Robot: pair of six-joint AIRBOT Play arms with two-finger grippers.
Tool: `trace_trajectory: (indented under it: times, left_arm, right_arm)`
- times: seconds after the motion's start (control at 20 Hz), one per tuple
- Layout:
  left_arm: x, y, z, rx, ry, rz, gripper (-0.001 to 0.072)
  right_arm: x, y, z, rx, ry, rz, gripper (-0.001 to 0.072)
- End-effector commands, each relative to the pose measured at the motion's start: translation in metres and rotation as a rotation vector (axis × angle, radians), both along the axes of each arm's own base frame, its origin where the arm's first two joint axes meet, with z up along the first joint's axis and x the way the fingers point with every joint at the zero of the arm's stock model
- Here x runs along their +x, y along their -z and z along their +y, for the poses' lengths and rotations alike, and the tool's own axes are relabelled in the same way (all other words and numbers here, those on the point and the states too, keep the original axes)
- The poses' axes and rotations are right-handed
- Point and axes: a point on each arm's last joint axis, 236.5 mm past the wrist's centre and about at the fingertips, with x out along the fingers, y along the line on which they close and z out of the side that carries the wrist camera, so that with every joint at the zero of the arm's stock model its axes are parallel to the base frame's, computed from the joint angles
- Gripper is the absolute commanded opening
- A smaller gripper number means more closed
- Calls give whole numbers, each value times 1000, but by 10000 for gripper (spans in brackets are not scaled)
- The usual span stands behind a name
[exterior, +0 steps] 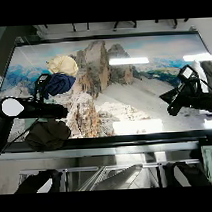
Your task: Fold the shirts.
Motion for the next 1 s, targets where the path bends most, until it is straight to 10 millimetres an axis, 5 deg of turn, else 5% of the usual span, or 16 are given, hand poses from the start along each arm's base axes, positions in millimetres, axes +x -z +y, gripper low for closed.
trace_trajectory:
  times: [0.0,0.4,0.8,0.95]
  left_arm:
    - [0,1,1,1,-1,3,19]
    - [4,31,0,17,-1,93,19]
    - [5,106,-3,52,-6,324,20]
    - [71,143,-31,-80,-215,186,20]
  right_arm:
    - [0,0,0,1,0,1,30]
    - [0,2,0,2,2,5,30]
    - [0,2,0,2,1,5,30]
    - [0,2,0,2,1,5,30]
